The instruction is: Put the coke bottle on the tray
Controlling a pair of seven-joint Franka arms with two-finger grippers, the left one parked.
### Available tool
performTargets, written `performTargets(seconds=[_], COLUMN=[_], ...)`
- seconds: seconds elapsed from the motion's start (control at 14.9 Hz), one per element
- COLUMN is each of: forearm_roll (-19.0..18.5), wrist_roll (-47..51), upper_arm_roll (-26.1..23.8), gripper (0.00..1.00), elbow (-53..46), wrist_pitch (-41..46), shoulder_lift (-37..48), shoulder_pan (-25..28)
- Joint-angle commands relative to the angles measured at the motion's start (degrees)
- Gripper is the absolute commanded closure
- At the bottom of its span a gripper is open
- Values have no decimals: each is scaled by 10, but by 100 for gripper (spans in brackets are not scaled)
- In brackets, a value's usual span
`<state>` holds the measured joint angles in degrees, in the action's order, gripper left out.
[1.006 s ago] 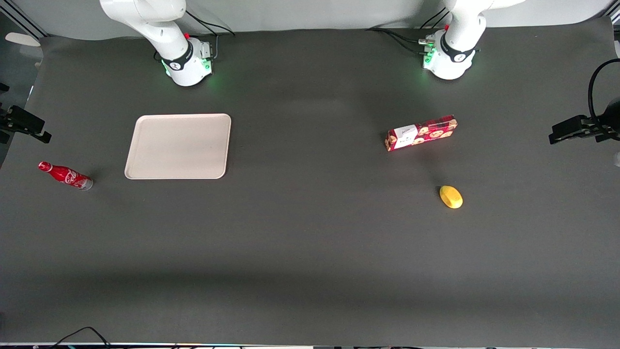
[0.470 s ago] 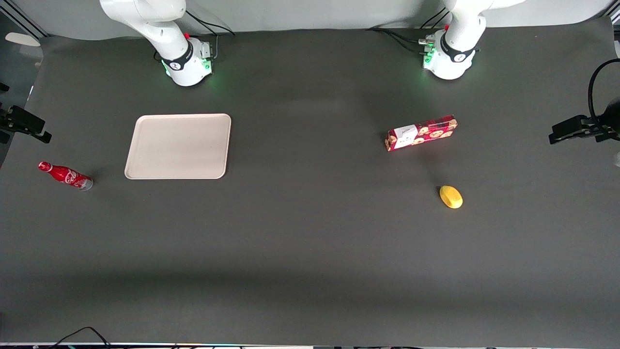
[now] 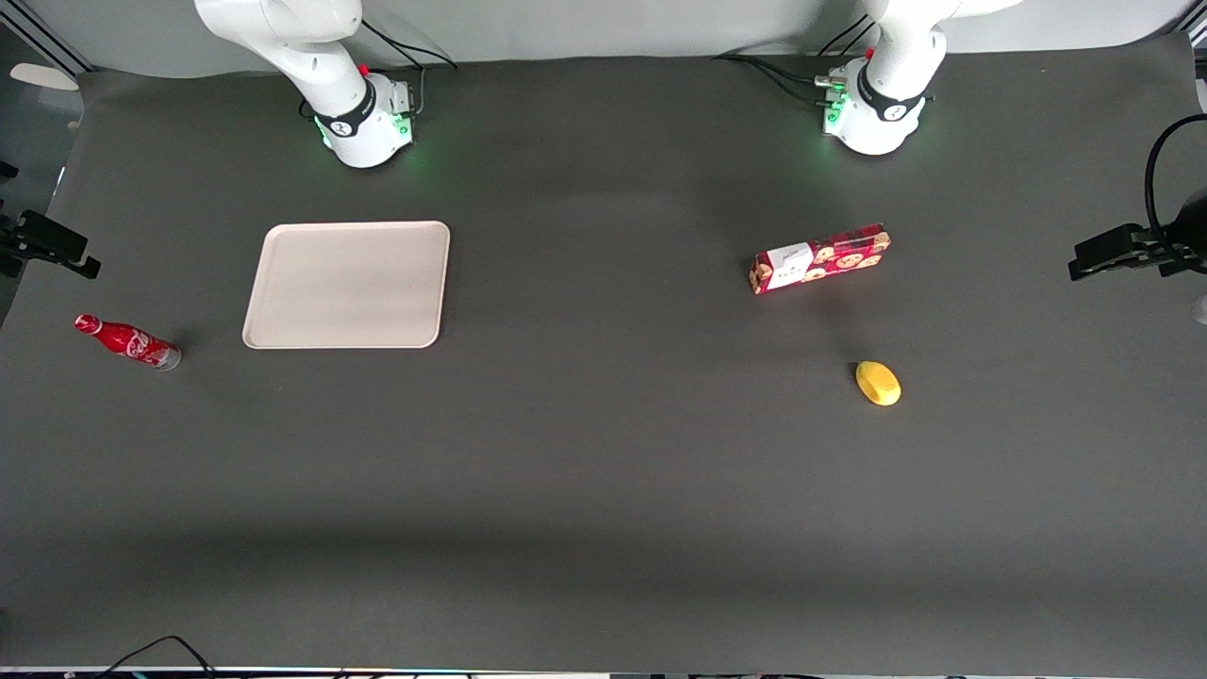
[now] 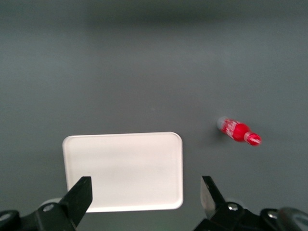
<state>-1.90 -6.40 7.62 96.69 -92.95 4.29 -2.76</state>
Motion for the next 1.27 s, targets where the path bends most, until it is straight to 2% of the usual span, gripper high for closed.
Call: performTargets(seconds=[0.0, 0.13, 0.34, 0.47, 0.74, 0.8, 1.07, 1.21], forearm_roll=[-78, -82, -81, -81, -75, -65, 21, 38], wrist_roll=[-39, -83, -184, -206, -247, -277, -385, -423], upper_arm_roll=[1, 40, 107, 134, 179, 197, 228, 229], gripper=[0, 0, 0, 0, 0, 0, 0, 0], elbow=[67, 89, 196, 258, 319, 332, 341, 339], wrist_pitch=[-14, -32, -161, -242, -346, -368, -398, -410], shoulder_lift=[38, 41, 68, 81, 73, 70, 30, 9], shoulder_pan=[-11, -13, -13, -12, -7, -6, -6, -12])
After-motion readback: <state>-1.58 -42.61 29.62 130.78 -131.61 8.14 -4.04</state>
